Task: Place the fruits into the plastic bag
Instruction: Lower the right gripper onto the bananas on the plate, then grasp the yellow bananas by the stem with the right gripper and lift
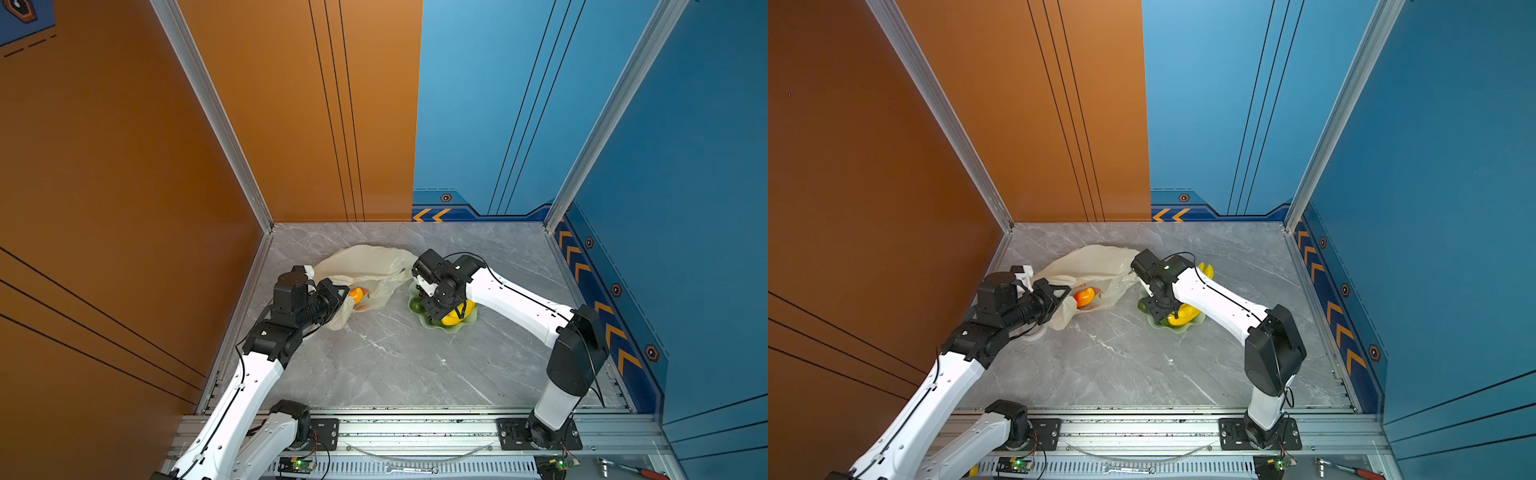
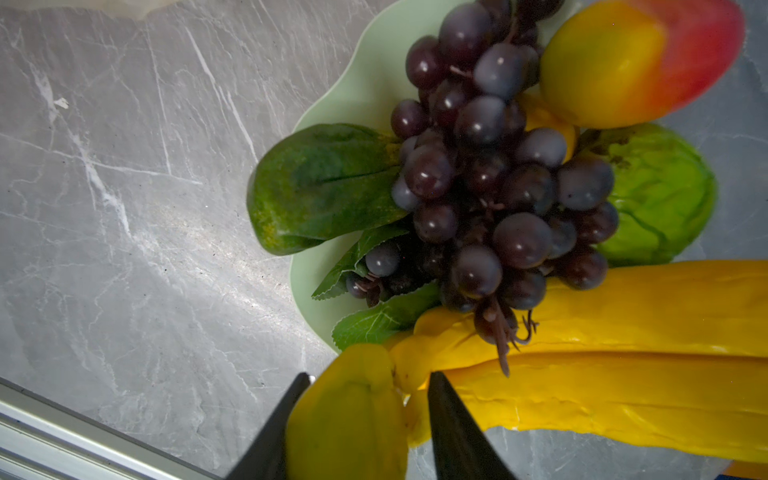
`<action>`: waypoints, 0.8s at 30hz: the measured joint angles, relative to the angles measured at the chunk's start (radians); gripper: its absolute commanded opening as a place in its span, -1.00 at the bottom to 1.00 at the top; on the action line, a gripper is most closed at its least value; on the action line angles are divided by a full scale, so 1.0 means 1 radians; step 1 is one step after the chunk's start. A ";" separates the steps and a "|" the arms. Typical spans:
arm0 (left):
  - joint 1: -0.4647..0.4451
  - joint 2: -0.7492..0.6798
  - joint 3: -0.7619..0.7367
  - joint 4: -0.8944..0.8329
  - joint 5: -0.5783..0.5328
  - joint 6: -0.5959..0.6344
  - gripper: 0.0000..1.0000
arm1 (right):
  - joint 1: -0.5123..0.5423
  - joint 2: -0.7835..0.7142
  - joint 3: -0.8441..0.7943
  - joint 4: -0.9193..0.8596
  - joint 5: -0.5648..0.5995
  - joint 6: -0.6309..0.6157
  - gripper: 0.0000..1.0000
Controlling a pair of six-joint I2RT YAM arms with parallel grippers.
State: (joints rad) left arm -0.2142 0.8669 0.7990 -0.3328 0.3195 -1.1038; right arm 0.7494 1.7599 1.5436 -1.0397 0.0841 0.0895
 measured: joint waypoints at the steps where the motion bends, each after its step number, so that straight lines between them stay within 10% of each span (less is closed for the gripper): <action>1: 0.000 0.001 0.000 0.000 0.001 0.000 -1.00 | -0.003 0.000 -0.002 0.001 0.000 0.000 -0.34; 24: 0.000 0.013 0.000 0.000 0.015 0.008 -1.00 | -0.105 -0.105 0.054 -0.009 -0.030 0.028 -0.72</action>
State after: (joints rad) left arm -0.2142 0.8795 0.7990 -0.3325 0.3347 -1.0962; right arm 0.6449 1.6550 1.5978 -1.0489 0.0540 0.1173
